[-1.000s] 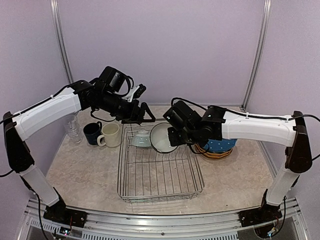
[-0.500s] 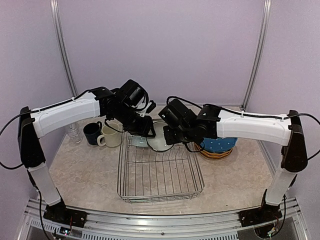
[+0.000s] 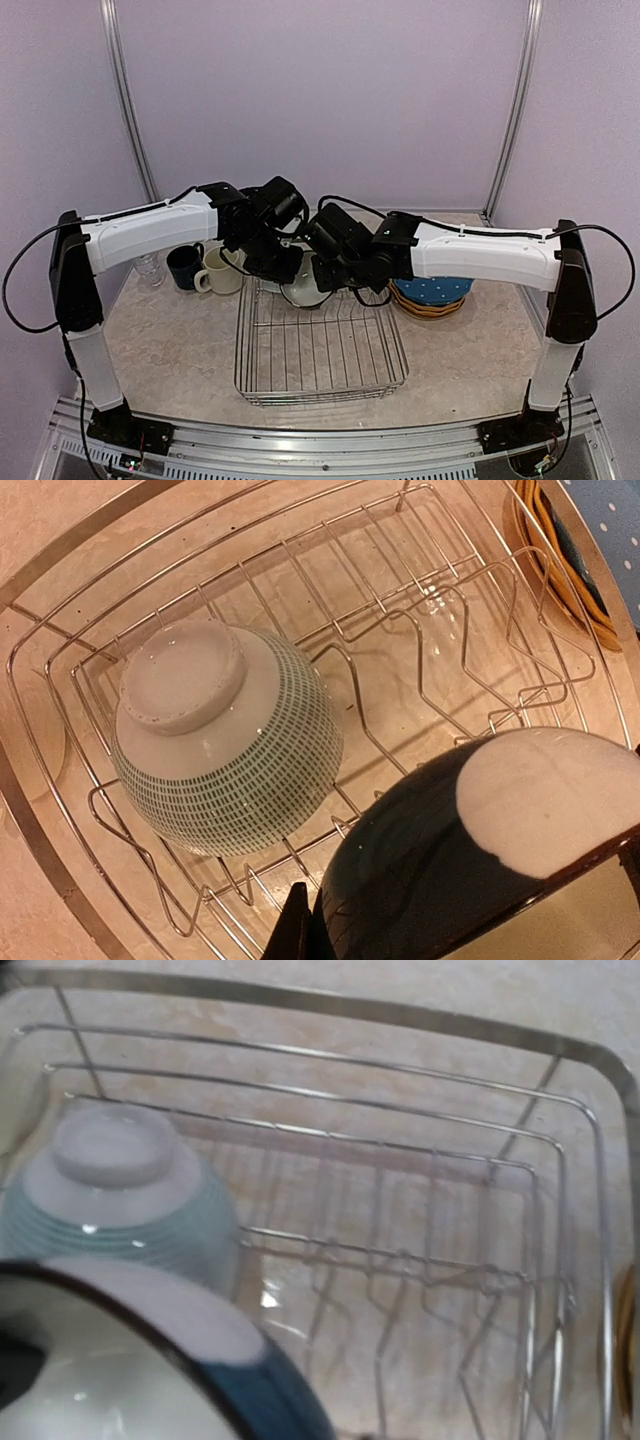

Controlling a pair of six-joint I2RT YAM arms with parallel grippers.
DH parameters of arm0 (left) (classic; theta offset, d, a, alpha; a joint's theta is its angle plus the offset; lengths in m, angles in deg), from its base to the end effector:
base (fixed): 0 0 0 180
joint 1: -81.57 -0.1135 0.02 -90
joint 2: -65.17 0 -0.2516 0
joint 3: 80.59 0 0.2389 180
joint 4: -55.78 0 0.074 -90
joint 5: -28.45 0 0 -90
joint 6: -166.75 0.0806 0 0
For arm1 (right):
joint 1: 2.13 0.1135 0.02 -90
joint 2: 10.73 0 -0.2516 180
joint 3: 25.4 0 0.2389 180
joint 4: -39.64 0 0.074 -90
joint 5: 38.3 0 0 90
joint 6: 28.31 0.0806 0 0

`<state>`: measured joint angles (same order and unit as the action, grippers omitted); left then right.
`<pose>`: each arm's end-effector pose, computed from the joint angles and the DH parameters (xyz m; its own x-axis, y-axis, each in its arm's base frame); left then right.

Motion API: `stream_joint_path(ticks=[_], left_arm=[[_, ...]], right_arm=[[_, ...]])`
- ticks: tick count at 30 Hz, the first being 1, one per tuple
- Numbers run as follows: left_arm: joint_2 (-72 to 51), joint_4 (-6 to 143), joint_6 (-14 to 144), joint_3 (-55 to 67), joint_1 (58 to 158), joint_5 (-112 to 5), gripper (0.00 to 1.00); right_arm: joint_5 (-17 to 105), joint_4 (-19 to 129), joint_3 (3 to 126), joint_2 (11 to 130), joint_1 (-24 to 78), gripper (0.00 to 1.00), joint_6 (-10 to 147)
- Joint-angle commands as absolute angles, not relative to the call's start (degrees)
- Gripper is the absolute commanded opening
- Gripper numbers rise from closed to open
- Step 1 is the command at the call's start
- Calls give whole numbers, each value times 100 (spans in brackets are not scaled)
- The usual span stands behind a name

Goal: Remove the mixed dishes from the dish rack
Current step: Pass from the right arm to the left, then place the bowl at the center of the board.

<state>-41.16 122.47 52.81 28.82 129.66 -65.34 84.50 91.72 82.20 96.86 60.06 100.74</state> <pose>0.2698 -0.2926 0.2295 -0.8402 0.3300 -0.4303 0.4179 0.8997 -0.1262 0.2355 0.3529 0.2416 -0.6563 -0.1092 -0.7466 -0.2249 0.9728 0.0554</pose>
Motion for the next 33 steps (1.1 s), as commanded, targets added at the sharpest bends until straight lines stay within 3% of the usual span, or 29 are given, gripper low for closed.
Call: stream_joint_path(ticks=[1, 8, 12, 15, 27, 33], left_arm=[[-3986, 12179, 5395, 3048, 12962, -6398, 0], [-3793, 11932, 5431, 2825, 12964, -6556, 0], [-3686, 11817, 5482, 2733, 12964, -6731, 0], [-3612, 11698, 5550, 2703, 12936, -6844, 0], [-3361, 12369, 5302, 3550, 12571, -7105, 0], [-2383, 12756, 4516, 2940, 12028, -7223, 0]], right_arm=[[8212, 8945, 8244, 9522, 6051, 25, 9936], [8076, 8295, 7382, 8694, 6054, 60, 9732], [7991, 8087, 7067, 8266, 6075, 85, 9588], [7938, 7872, 6760, 7832, 6116, 97, 9439], [7837, 6196, 4879, 5473, 6142, 100, 8929], [8008, 5935, 4251, 4903, 6107, 100, 8863]])
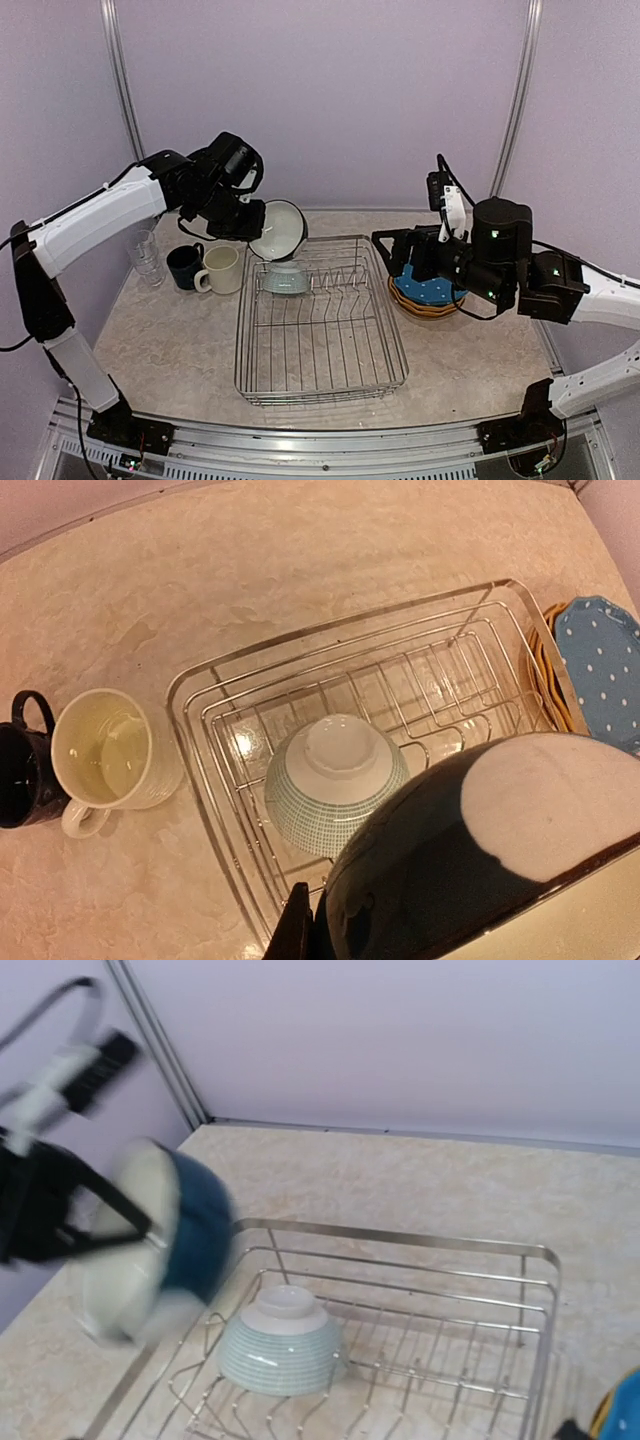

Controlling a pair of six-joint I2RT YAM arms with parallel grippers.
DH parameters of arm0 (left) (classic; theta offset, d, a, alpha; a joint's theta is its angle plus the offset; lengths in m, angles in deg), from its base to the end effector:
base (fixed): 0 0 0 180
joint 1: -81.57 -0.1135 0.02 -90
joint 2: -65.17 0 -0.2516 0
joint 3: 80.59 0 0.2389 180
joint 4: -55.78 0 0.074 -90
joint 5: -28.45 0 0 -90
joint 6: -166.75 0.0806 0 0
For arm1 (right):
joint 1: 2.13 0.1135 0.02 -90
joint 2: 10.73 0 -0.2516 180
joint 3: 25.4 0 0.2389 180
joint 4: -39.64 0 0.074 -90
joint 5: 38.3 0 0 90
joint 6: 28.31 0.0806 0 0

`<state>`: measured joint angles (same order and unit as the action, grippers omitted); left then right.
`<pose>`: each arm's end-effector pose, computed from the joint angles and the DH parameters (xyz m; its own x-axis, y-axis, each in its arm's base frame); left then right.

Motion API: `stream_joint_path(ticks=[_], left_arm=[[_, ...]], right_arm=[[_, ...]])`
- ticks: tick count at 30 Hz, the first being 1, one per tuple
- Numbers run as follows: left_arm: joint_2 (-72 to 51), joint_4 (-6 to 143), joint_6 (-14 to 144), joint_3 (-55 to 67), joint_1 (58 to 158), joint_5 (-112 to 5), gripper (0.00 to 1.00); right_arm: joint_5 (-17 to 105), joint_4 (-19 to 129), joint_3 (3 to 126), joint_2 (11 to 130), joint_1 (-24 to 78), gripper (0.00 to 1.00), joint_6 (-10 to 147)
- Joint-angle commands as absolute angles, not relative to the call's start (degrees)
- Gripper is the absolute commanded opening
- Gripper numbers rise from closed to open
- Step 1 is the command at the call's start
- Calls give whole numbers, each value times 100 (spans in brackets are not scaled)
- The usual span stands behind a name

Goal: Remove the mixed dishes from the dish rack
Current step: Place the bowl at the center of the board.

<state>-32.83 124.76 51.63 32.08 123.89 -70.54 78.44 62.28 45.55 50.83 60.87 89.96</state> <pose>0.2863 -0.2437 0.2984 -0.7974 0.1590 -0.5821 0.2861 0.9489 -0.1328 0.1585 0.2312 0.3403 -0.3743 0.1970 -0.9061 -0.4764 0.7975 0.3702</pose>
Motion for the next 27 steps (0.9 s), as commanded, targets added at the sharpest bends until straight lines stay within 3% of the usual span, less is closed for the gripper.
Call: stream_joint_path(ticks=[1, 12, 19, 27], left_arm=[[-2214, 12819, 4406, 2720, 11900, -7157, 0], [-331, 13693, 3360, 835, 11005, -7053, 0], [-91, 12993, 2861, -501, 10495, -6768, 0], [-692, 11862, 2902, -1127, 9955, -6048, 0]], right_arm=[[8022, 5940, 4205, 4868, 6106, 100, 8859], [7633, 5500, 3855, 4937, 5965, 100, 8691], [7432, 5482, 3765, 4925, 5922, 100, 8819], [7376, 5510, 3670, 4797, 5912, 100, 8994]])
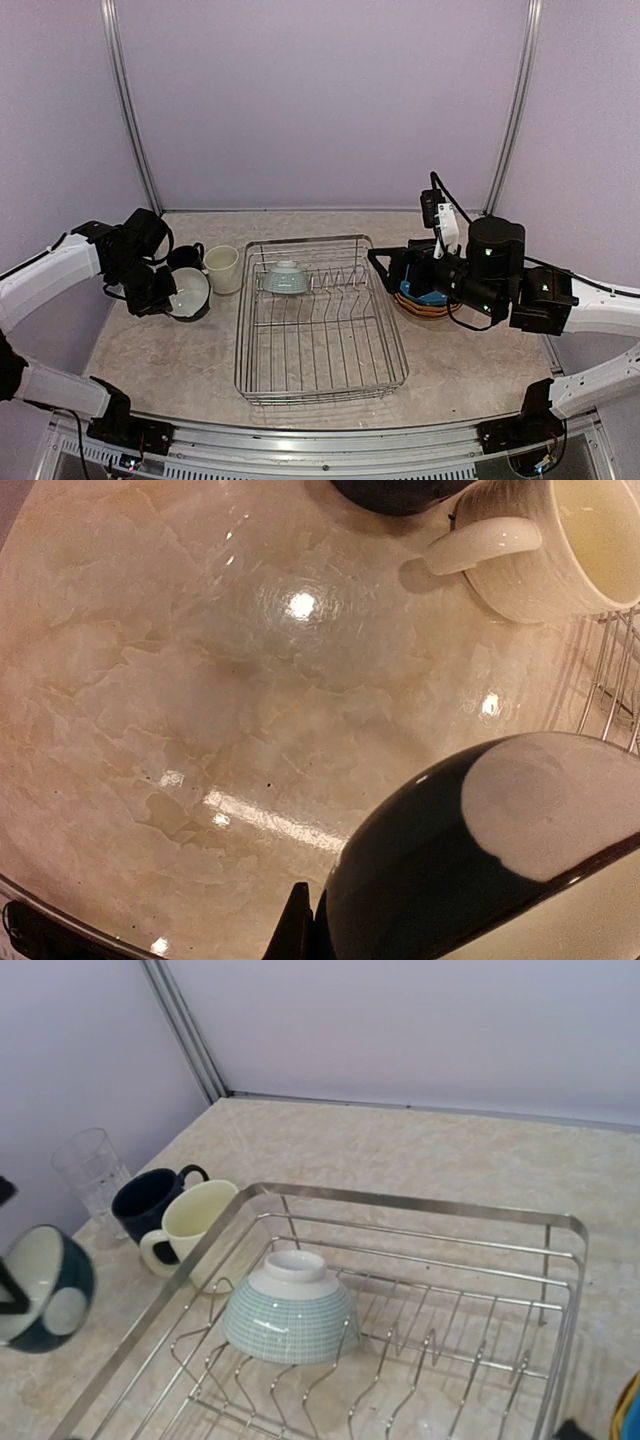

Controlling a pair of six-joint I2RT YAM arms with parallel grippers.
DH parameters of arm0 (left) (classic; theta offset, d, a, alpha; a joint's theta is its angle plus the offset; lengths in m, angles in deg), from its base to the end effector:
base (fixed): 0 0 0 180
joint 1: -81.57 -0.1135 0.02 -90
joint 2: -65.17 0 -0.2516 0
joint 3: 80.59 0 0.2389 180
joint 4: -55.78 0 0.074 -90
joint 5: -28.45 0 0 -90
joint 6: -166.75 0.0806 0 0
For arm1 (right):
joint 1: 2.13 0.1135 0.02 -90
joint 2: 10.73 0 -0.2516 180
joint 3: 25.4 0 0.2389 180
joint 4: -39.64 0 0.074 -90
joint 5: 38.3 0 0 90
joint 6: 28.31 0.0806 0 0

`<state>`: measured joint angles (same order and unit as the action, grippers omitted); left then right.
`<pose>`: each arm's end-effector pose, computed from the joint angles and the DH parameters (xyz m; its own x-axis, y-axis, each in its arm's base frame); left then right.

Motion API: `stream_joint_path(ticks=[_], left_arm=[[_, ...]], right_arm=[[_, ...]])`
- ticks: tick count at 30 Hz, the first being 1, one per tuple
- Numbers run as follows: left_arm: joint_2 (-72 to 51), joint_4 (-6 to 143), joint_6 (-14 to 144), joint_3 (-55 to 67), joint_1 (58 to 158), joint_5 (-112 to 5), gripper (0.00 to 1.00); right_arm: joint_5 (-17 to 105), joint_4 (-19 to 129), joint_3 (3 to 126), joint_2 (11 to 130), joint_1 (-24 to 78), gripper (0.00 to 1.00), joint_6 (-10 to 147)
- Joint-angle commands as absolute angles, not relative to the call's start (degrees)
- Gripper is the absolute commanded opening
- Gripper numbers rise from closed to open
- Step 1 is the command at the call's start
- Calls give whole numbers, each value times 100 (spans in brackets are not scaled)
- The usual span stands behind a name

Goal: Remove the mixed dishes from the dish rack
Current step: Place the bowl at the center of the board.

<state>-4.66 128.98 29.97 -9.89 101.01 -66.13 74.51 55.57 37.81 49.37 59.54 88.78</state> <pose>0.2086 -0.0668 0.2062 -0.8404 -0.4737 -0.2633 -0.4432 0.8803 -0.1691 0.1593 0.2296 0.3117 -0.3816 0.1768 -0.9073 -0.5147 0.7746 0.3675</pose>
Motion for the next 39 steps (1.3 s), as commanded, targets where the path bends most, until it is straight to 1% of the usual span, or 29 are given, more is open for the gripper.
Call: stream_joint_path(ticks=[1, 8, 16, 19, 21, 24, 30, 32, 35, 39], left_arm=[[-770, 11757, 2891, -1170, 9943, -5960, 0], [-1494, 11354, 2808, -1385, 9934, -5863, 0], [-2139, 11198, 2740, -1496, 9939, -6075, 0], [-2225, 11205, 2662, -1566, 9938, -6141, 3], [-2237, 11193, 2634, -1617, 9935, -6289, 8], [-2237, 11222, 2604, -1659, 9940, -6330, 12], [-1970, 11423, 2566, -1723, 9937, -6445, 30], [-1799, 11559, 2570, -1703, 9934, -6480, 35], [-1349, 11820, 2597, -1624, 9935, -6535, 48], [-624, 12306, 2788, -1251, 9939, -6581, 70]], right_arm=[[7381, 5514, 3659, 4793, 5913, 100, 9010], [7376, 5532, 3602, 4776, 5913, 100, 9070], [7340, 5506, 3617, 4917, 5896, 100, 9070], [7328, 5489, 3617, 4980, 5887, 100, 9070], [7311, 5471, 3621, 5035, 5879, 100, 9070], [7282, 5471, 3651, 5106, 5870, 100, 9054], [7297, 5550, 3737, 5200, 5860, 100, 9035], [7310, 5594, 3761, 5215, 5860, 100, 9030], [7373, 5725, 3779, 5228, 5851, 100, 9037], [7465, 5927, 3786, 5237, 5845, 100, 9051]])
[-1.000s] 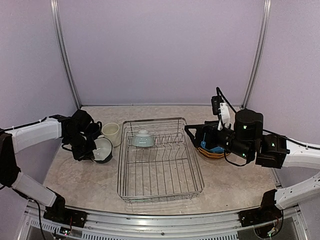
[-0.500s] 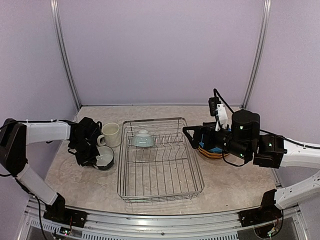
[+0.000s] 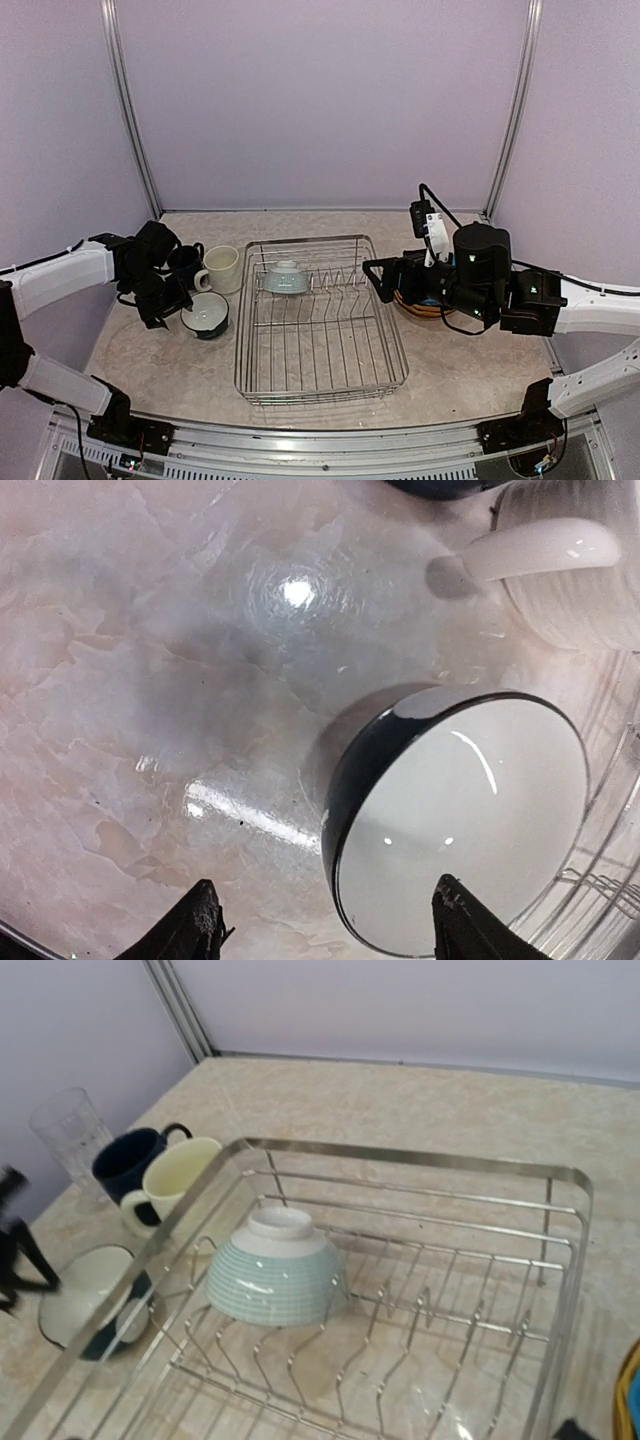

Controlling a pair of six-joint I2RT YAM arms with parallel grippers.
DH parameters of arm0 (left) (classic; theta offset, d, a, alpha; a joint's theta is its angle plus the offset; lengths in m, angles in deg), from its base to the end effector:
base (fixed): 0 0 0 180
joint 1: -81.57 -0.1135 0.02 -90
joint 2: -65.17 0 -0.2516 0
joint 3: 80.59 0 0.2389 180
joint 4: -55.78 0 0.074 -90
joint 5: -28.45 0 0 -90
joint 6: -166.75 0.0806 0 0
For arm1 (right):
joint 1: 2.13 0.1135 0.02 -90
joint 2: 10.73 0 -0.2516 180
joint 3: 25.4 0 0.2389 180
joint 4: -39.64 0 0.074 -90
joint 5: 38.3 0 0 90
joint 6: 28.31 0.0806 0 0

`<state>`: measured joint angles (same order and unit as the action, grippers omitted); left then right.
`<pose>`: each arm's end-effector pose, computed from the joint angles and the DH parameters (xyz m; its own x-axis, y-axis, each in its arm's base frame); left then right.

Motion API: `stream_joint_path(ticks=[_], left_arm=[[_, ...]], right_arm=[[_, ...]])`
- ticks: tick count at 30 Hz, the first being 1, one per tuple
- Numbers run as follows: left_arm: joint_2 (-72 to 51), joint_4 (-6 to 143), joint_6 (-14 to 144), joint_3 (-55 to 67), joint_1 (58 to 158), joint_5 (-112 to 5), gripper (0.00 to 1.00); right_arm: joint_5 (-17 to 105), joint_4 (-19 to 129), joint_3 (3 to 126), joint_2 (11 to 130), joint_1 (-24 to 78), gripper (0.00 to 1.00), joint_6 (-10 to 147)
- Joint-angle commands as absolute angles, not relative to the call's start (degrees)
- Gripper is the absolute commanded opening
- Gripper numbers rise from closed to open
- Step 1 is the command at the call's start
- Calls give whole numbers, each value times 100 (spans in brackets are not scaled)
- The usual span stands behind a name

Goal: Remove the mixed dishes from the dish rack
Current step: Place the bowl at the center of the board, then grab the bowl from the dish rack.

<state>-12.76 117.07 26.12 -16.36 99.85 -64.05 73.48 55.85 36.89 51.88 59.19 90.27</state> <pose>0.2285 -0.0718 0.1537 -0.8157 -0.5439 -0.1969 -0.5170 0.8382 -0.1735 0.1634 0.2364 0.2932 -0.4280 0.1433 -0.8924 -0.5002 0.7848 0.3659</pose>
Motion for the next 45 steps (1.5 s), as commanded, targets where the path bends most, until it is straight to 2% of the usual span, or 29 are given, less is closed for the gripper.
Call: stream_joint_path(ticks=[1, 8, 17, 24, 29, 37, 45], left_arm=[[-389, 12411, 2852, -1102, 9941, -6592, 75], [428, 11997, 3889, 286, 9968, -5771, 97], [-721, 10398, 4961, 2369, 10387, -4759, 99], [-1108, 9732, 5669, 1753, 10714, -4786, 99], [-810, 9546, 5503, 1158, 10454, -5017, 99], [-866, 9869, 5204, 1411, 9877, -4822, 99], [-898, 9872, 5020, 1406, 9496, -4572, 98]], right_arm=[[7485, 5987, 3796, 5238, 5843, 100, 9060], [7347, 6269, 3901, 5502, 5807, 100, 9102], [7037, 6361, 4434, 6539, 5806, 100, 9319], [7114, 6707, 5075, 7343, 5816, 100, 9158], [6758, 6698, 5604, 8124, 5849, 100, 7901], [7111, 8602, 8109, 9771, 5850, 100, 5879], [6720, 9036, 9272, 10660, 5852, 100, 4648]])
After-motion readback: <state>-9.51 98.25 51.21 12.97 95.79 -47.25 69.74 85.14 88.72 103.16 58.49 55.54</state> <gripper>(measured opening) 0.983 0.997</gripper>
